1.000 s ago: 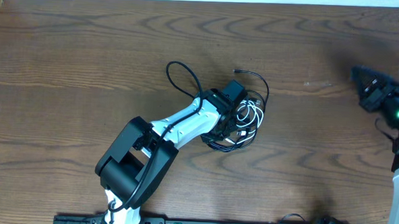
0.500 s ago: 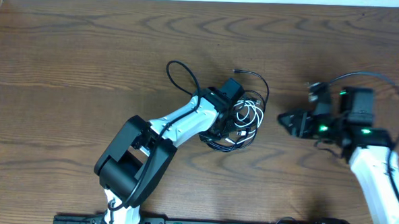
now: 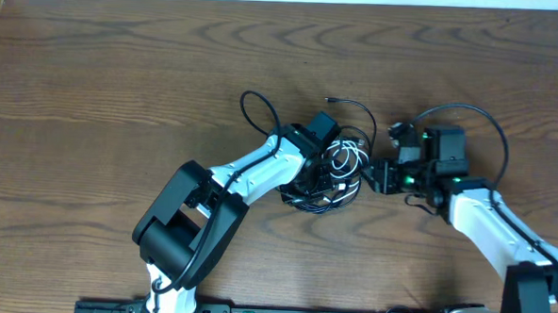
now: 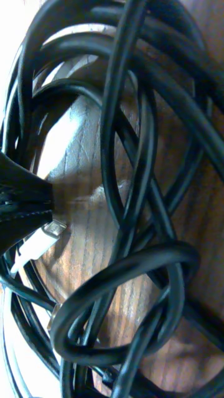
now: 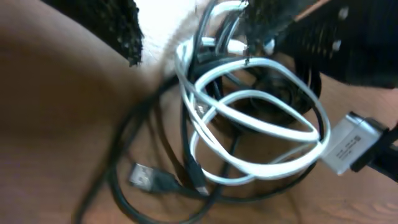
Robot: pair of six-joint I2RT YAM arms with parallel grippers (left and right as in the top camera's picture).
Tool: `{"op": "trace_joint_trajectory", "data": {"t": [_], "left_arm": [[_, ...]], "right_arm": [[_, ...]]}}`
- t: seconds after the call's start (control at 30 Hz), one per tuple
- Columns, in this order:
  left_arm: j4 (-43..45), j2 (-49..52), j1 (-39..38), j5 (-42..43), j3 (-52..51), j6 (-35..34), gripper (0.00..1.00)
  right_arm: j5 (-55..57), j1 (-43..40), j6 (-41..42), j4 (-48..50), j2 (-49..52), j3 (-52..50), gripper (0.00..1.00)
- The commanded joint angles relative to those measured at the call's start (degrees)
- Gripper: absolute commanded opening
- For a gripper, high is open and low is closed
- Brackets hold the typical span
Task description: Untangle cables
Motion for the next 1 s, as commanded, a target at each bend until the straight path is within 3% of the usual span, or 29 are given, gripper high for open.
{"op": "trace_joint_trajectory", "data": {"t": [0.0, 0.3, 0.6, 0.77, 0.97], "left_arm": [[-0.44, 1.51, -0.07, 0.46, -1.03, 1.2, 0.08], [-0.42, 1.51, -0.07, 0.04, -1.03, 1.2, 0.08], [-0.44, 1.51, -0.07, 0.04, -1.03, 1.2, 0.08], [-0.44, 1.51, -0.07, 0.04, -1.03, 1.2, 0.08], [-0.44, 1.51, -0.07, 0.0, -1.03, 1.2, 0.08]], "right_arm": [[3.5, 2.8, -0.31, 3.93, 2.38, -0.26, 0.56], [6.84, 5.2, 0.35, 17.51, 9.03, -0.26, 0.61], [3.58, 5.05, 1.18, 20.15, 11.04, -0.24, 0.01], [-4.63, 2.16, 1.29, 20.04, 9.86, -0.24, 0.01], [-13.62, -11.41, 4.94, 16.17, -2.86, -0.07, 0.01]]}}
